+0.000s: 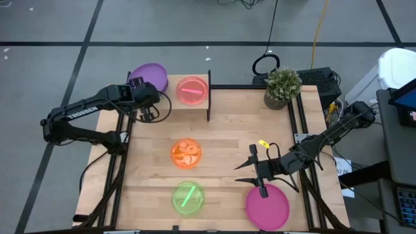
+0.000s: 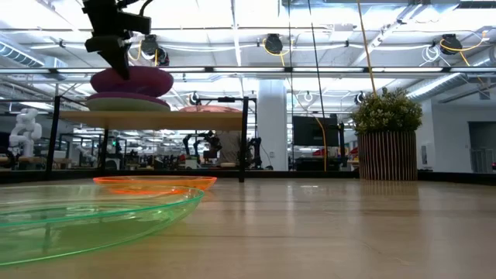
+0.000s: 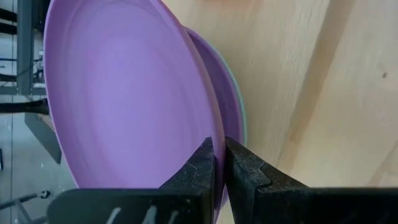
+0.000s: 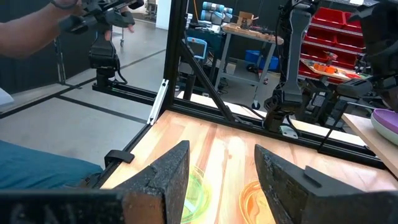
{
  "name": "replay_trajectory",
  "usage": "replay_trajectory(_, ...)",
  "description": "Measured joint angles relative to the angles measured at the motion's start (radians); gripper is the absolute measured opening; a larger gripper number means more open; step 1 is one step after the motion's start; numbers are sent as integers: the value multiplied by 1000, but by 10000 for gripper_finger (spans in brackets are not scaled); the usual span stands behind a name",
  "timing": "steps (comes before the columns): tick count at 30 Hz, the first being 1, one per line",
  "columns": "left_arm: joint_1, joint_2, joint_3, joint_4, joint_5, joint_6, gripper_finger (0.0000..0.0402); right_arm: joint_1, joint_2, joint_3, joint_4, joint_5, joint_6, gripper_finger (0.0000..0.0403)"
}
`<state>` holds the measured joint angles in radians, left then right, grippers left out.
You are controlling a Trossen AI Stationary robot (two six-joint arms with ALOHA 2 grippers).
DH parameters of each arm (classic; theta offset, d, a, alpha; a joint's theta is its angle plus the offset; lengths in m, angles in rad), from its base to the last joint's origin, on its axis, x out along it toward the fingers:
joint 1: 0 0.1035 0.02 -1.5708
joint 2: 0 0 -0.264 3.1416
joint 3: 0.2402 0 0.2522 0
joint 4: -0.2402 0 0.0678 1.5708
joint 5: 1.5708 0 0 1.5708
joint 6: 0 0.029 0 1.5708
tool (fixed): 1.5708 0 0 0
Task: Place and stack plates onto a shelf
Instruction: Stack the purple plate on top of the purple plate on the shelf
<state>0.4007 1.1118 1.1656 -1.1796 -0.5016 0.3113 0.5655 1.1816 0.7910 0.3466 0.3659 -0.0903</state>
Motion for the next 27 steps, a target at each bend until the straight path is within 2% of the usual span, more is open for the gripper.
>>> replay_trajectory(22,95,1,0,-3,30,-50,29,0,0,0,0,0,17,165)
replay_trajectory(27,97,1,0,9,30,-51,59,0,0,0,0,0,16,165)
